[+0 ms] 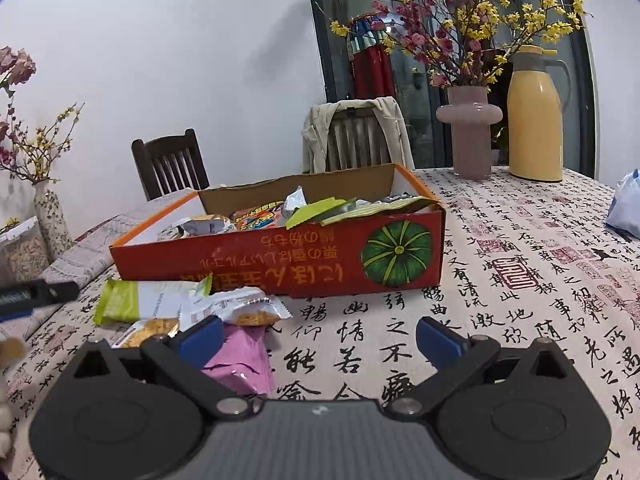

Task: Organize snacks
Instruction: 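Move both tools back over the snack pile, then grasp another white wrapped packet with the right gripper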

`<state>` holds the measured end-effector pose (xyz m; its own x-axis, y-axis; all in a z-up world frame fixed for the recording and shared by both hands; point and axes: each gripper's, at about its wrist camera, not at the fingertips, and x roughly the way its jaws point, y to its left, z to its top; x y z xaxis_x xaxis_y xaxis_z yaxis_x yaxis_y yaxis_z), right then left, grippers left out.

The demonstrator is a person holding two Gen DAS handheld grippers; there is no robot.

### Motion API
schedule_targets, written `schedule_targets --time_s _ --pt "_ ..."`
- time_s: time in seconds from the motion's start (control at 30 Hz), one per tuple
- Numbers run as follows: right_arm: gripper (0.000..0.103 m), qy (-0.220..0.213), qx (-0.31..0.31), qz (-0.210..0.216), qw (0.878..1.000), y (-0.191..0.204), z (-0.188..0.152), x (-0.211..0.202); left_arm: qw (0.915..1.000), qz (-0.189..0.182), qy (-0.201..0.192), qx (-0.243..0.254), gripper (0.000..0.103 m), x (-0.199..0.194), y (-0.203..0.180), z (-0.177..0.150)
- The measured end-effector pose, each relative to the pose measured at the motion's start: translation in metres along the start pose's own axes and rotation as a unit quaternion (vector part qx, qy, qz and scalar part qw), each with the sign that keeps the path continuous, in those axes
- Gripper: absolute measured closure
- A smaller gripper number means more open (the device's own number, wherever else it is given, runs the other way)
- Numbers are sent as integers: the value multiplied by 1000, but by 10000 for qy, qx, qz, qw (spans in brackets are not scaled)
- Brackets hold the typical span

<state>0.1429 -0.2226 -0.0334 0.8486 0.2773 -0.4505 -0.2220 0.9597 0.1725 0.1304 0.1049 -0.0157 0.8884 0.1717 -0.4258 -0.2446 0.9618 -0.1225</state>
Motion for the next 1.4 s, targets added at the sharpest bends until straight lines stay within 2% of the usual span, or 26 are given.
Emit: schedule_targets --time_s 0.37,0.53,0.63,0.73,0.83,0.97,1.07,1.13,1.2,1.27,1.3,1.33,1.4 --pt "0 104 48 -56 9999 -1 2 4 9998 -156 15 -127 0 0 4 -1" --pt "0 113 -22 -248 9996 5 3 4 9996 -233 58 -165 0 1 5 -1" --pt "0 73 -12 63 10000 18 8 1 9994 -273 64 -191 0 1 6 -1" --pt "0 -3 -308 134 9994 36 15 4 9993 -299 64 -218 0 1 8 -1" --pt "0 110 -525 174 9984 51 24 17 9991 -324 71 -257 0 2 10 0" --pt "1 479 -726 198 9960 59 36 44 9986 -386 107 -339 0 3 12 0" --pt "7 797 -749 173 9938 57 41 65 9982 -440 128 -398 0 3 14 0" --pt "21 1014 -640 266 9924 52 41 77 9979 -480 133 -424 0 3 15 0" --pt "30 1201 -543 385 9905 47 38 83 9975 -527 129 -445 0 3 16 0" --pt "33 1214 -480 403 9906 44 35 84 9973 -561 123 -464 0 3 16 0" --pt "37 1203 -453 423 9908 42 34 83 9971 -573 121 -478 0 3 17 0" --pt "47 1192 -424 430 9910 41 33 82 9970 -586 121 -490 0 3 17 0" --pt "48 1191 -378 456 9911 38 34 82 9968 -597 128 -512 0 4 18 0"
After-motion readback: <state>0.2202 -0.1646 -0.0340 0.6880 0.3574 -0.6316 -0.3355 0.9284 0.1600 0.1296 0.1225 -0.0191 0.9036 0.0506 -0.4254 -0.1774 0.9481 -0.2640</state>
